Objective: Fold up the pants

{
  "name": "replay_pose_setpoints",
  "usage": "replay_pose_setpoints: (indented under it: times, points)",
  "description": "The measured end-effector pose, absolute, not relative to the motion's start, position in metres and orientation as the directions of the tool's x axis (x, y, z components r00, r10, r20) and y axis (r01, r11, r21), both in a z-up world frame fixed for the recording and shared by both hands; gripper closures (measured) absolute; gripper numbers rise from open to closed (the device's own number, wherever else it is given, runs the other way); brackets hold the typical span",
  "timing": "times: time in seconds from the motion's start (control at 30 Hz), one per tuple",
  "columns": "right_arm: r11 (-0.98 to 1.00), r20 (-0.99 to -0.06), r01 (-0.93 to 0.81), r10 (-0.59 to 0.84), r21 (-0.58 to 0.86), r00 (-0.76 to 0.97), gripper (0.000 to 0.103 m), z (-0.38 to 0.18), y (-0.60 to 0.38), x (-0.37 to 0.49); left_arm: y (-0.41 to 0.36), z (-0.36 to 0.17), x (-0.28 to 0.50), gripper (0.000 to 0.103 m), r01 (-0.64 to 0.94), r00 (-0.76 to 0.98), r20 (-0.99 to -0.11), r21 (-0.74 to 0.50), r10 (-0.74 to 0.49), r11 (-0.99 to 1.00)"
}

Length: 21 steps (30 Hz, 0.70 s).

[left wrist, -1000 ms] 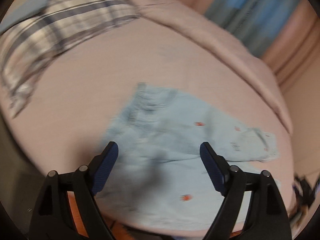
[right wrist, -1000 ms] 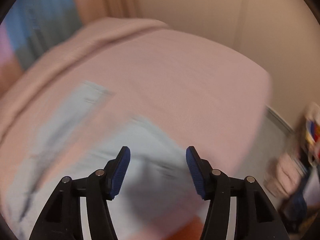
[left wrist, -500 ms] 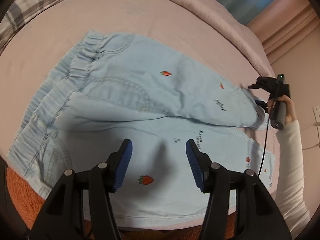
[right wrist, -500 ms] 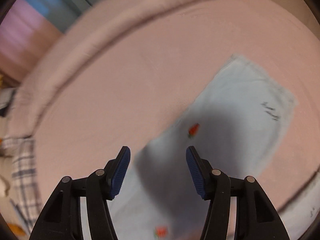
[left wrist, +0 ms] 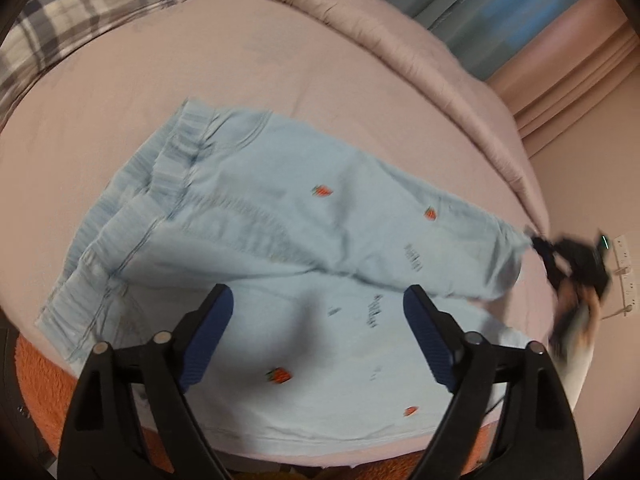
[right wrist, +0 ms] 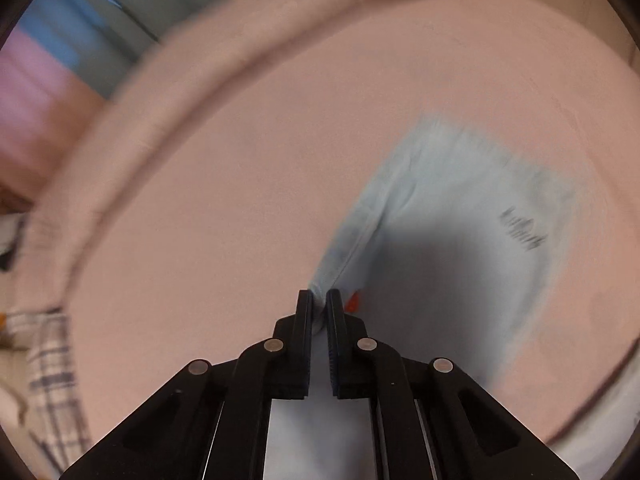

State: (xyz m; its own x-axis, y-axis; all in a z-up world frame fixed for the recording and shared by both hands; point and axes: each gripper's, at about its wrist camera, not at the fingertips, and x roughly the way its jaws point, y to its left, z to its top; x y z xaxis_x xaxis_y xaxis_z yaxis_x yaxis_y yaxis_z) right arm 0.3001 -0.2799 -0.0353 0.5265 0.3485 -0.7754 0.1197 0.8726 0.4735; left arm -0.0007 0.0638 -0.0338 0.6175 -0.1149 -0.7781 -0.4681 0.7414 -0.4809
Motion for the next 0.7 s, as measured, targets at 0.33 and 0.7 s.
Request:
replay_pose_setpoints:
  times: [0.33,0.7]
  points:
    - [0.812,-0.691,0.083,0.433,0.578,0.578,0.096,-0.058,-0.371,0.129,0.059,-0.044,0.086,0.020,-0.434,0.631,-0.752,-0.544,-0.188,0.718]
    - [0.796,-0.723,0.134,0.447,0.590,0.527,0.096,-0.074,-0.385,0.154,0.052,-0.061,0.118,0.097,-0.434,0.597,-0.780,-0.510,-0.186,0.743]
